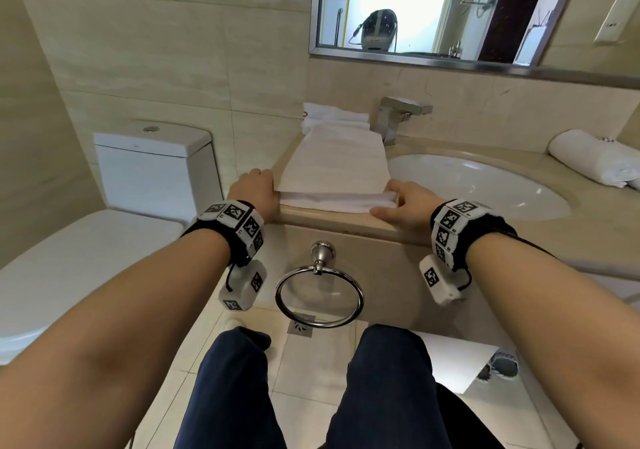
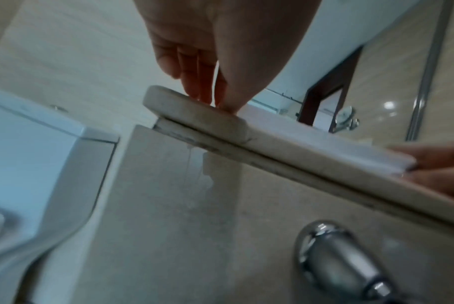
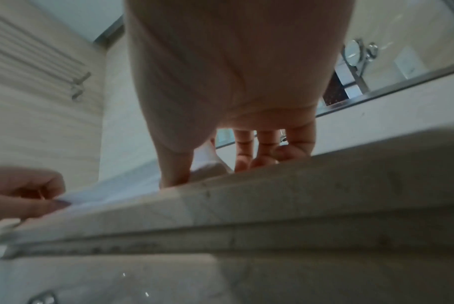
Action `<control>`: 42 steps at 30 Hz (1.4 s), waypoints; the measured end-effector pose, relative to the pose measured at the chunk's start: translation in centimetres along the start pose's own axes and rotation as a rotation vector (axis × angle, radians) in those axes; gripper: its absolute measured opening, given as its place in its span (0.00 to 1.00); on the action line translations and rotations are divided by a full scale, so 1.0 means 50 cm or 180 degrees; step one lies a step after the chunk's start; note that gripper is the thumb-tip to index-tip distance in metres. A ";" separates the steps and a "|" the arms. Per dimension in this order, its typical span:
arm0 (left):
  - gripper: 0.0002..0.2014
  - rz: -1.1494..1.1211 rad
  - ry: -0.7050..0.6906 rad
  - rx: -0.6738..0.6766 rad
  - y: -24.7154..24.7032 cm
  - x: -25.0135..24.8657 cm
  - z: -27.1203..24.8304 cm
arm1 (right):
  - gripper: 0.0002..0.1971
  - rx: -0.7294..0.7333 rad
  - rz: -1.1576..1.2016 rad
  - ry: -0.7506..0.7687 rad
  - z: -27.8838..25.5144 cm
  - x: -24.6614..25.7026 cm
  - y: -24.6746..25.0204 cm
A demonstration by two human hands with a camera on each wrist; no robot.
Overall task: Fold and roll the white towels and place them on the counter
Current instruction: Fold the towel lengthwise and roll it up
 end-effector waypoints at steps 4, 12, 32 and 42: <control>0.18 -0.0145 -0.0289 -0.0138 0.018 -0.011 0.004 | 0.24 -0.0061 -0.0652 0.0006 -0.009 0.012 0.006; 0.18 -0.1045 -0.0822 0.0608 -0.019 -0.058 -0.017 | 0.29 -0.0025 -0.0679 0.0765 -0.051 0.081 -0.025; 0.22 -0.0814 -0.1929 0.0626 -0.042 -0.156 -0.022 | 0.19 -0.0649 -0.1035 0.1357 -0.060 0.090 -0.027; 0.12 -0.1676 -0.1138 0.0249 -0.010 -0.060 0.000 | 0.09 -0.0653 -0.0549 0.1133 -0.062 0.083 -0.007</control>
Point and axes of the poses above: each hand's wrist, its own z-axis towards the middle knuckle, its own y-axis out of the back of the hand, x = y × z, the point moved 8 cm from there along z, towards the middle knuckle, and after that the axes turned 6 degrees about -y, right-handed, at the moved point
